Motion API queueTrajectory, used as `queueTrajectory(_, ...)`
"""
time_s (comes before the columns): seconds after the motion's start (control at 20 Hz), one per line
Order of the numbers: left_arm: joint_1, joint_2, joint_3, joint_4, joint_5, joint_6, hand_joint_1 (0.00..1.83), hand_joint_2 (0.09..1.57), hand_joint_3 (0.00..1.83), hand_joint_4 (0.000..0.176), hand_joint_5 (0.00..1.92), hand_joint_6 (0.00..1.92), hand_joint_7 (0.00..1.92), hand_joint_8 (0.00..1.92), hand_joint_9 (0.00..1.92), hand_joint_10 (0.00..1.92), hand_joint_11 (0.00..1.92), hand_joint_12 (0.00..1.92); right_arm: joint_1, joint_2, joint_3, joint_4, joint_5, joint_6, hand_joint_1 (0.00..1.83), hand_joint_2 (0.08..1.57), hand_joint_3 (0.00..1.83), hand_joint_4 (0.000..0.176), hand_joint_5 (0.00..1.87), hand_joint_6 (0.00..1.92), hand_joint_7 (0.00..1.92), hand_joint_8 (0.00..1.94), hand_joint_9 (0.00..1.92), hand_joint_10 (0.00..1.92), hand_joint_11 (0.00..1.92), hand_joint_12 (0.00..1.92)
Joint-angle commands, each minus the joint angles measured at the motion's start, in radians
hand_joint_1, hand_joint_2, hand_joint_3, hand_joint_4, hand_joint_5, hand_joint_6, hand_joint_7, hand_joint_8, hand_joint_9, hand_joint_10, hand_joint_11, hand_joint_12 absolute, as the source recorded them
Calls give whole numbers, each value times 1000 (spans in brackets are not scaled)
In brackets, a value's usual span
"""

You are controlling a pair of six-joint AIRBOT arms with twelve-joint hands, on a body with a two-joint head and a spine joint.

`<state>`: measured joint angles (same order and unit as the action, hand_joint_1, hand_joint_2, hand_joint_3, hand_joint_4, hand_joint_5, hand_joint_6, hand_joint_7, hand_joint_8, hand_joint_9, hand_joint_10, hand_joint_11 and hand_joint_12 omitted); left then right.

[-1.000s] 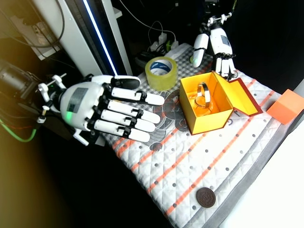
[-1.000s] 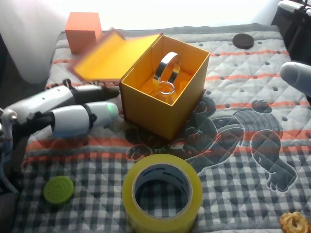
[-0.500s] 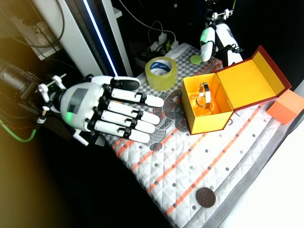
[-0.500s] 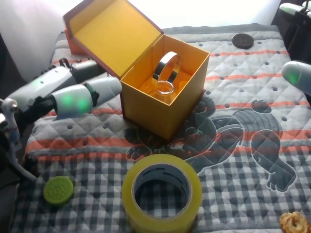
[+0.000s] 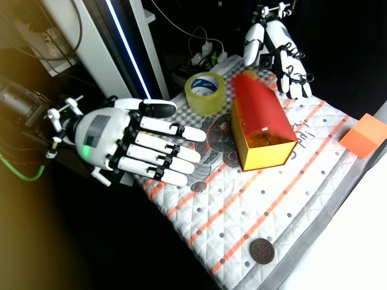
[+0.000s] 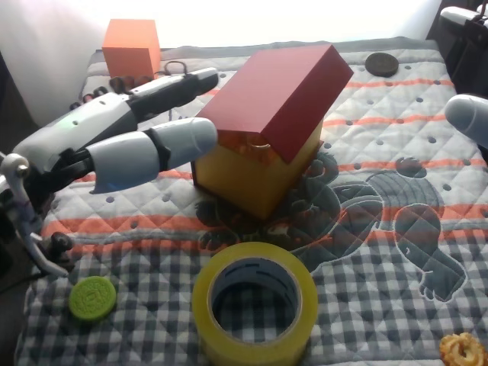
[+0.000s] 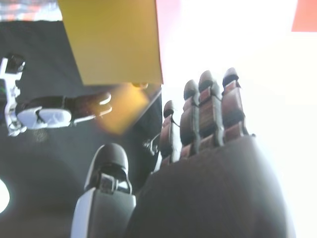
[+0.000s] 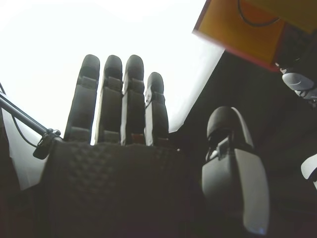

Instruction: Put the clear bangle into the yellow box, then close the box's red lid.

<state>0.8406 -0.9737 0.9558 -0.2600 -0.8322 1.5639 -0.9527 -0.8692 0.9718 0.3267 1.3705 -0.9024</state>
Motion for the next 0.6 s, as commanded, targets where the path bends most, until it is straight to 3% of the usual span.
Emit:
queueTrajectory(0.0,-19,-1,3,33,-82,-11,0,1190,0,150,228,20,236,8,161,14,0,0,4,3,0,1,130,6,29,1252,0,66,273,0,439,0,310,0,204,65)
queueTrajectory(0.15,-51,-13,6,123,5,-28,0,1191,0,174,184,1,239,6,169,13,0,0,4,2,1,1,130,6,15,1261,3,59,267,0,433,0,293,0,185,55)
queueTrajectory(0.3,-74,-12,3,227,31,-114,0,1196,1,175,196,0,247,0,210,2,53,31,2,0,1,2,130,6,13,1270,5,52,264,0,435,1,300,3,195,58)
queueTrajectory(0.55,-105,-15,-23,326,28,-116,0,1196,1,176,217,15,221,7,169,6,49,40,1,-1,1,2,130,7,6,1274,4,53,268,2,436,1,293,0,163,43)
